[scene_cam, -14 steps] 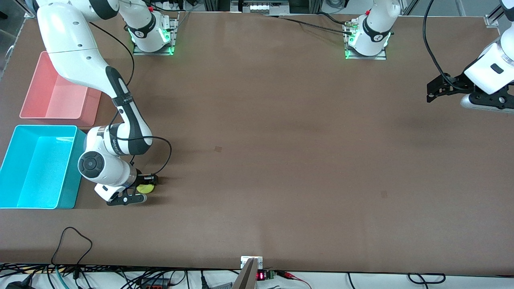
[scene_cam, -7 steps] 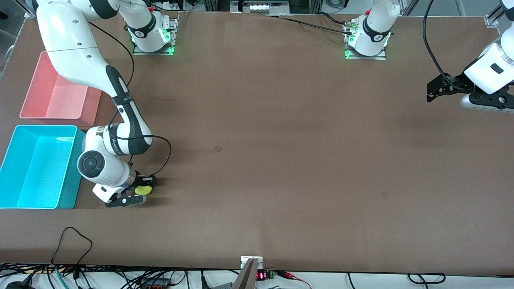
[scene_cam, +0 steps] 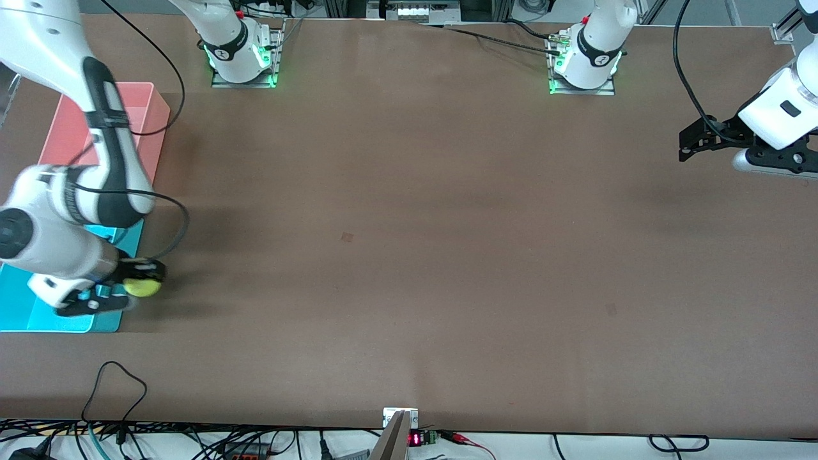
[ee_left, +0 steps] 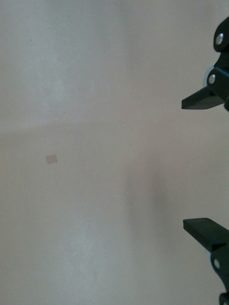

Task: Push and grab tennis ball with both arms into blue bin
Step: 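Carry the held ball with the right gripper over the blue bin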

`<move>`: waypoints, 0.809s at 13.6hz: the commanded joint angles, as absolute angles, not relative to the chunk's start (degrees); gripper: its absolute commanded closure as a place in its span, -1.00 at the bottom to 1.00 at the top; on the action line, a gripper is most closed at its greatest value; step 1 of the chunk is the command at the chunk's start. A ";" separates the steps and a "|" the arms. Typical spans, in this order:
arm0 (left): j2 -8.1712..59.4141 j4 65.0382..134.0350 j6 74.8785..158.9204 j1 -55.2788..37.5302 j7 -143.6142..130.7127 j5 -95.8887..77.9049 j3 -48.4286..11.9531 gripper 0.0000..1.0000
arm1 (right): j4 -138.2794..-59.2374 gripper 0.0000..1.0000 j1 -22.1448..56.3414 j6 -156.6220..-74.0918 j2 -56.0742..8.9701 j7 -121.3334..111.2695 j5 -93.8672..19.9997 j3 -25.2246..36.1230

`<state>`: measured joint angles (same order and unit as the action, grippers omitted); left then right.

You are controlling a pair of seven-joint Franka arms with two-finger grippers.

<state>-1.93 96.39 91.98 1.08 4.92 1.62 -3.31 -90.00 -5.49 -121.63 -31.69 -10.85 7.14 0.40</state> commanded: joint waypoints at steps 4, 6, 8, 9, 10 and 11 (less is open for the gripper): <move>-2.11 95.54 90.88 0.97 4.57 0.88 -3.16 -1.00 | -94.75 1.00 -14.50 -122.08 -27.95 -23.72 7.73 2.98; -1.93 95.54 90.88 0.88 4.57 0.88 -3.16 -1.00 | -95.62 1.00 -15.64 -121.99 -28.47 -24.43 7.73 4.30; -1.93 95.54 90.88 0.97 4.48 0.88 -3.16 -1.00 | -97.46 1.00 -17.39 -122.78 -30.05 -25.05 7.30 4.74; -1.93 95.54 90.88 0.88 4.48 0.88 -3.16 -1.00 | -97.56 1.00 -18.10 -122.87 -31.54 -25.14 7.29 4.75; -1.93 95.54 90.88 0.88 4.57 0.88 -3.16 -1.00 | -97.56 1.00 -18.45 -123.05 -32.86 -25.05 7.21 4.75; -1.93 95.54 90.88 0.88 4.57 0.88 -3.16 -1.00 | -97.56 1.00 -19.07 -123.13 -33.83 -25.05 7.21 4.75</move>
